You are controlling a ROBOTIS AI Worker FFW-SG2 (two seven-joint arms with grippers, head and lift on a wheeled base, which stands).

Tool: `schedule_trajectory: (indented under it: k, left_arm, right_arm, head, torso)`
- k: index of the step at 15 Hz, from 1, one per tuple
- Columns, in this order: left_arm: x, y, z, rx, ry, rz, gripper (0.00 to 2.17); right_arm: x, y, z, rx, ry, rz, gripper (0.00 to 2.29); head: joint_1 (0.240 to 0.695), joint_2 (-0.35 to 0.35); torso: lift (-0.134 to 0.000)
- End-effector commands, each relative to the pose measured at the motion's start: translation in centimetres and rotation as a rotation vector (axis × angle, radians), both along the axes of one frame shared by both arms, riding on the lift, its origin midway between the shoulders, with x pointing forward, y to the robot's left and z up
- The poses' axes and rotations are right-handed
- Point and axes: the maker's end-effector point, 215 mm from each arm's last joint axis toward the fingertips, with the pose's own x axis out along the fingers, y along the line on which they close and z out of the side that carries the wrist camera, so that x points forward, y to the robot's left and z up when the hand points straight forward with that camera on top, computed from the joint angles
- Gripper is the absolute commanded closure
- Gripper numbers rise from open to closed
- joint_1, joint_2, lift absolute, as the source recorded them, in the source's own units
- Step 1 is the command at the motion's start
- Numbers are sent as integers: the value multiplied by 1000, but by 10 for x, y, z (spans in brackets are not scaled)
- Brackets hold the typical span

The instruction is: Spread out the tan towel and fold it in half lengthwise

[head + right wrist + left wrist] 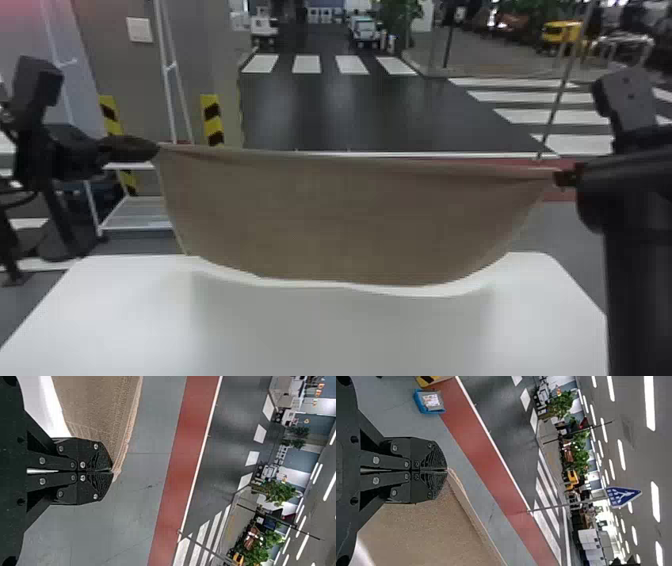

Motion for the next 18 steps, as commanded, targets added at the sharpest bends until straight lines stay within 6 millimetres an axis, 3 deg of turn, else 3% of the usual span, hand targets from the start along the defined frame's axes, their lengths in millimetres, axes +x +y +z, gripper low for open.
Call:
schedule_trajectory:
  k: [1,2,4,7,9,11,13,15,18]
  left_arm:
    - [-31,32,-8,-25,-5,29,1703]
    - [-54,44,-30,-21,15,34,1703]
    - [-116,60,-89,10,69,36,1703]
    - [-189,71,-157,9,161,30,1703]
    - [-227,60,-193,24,212,-27,1703]
    - [-261,53,-218,64,211,-94,1703]
    - [-290,57,-230,58,251,-135,1703]
    - [-300,66,-227,102,262,-140,1703]
    - [-288,64,-221,176,278,-127,1700]
  right_arm:
    - [-32,4,-27,77,16,17,1298]
    - [-52,6,-48,77,42,37,1298]
    - [-113,14,-112,52,127,88,1298]
    - [-193,21,-182,20,245,149,1295]
    - [-231,19,-209,10,290,194,1298]
    - [-264,20,-231,-12,335,274,1298]
    - [-286,24,-238,-11,358,350,1295]
    - [-288,18,-234,-6,343,375,1298]
    - [-259,16,-224,28,324,372,1298]
  head:
    - [375,-32]
    - [371,-22]
    - [434,9]
    - [574,39]
    - [695,62]
    - [695,62]
    - [695,58]
    - [695,70]
    - [695,80]
  torso:
    - [-125]
    - [-125]
    - [-125]
    - [-125]
    - [-125]
    - [-125]
    - [-125]
    - [-125]
    - [-125]
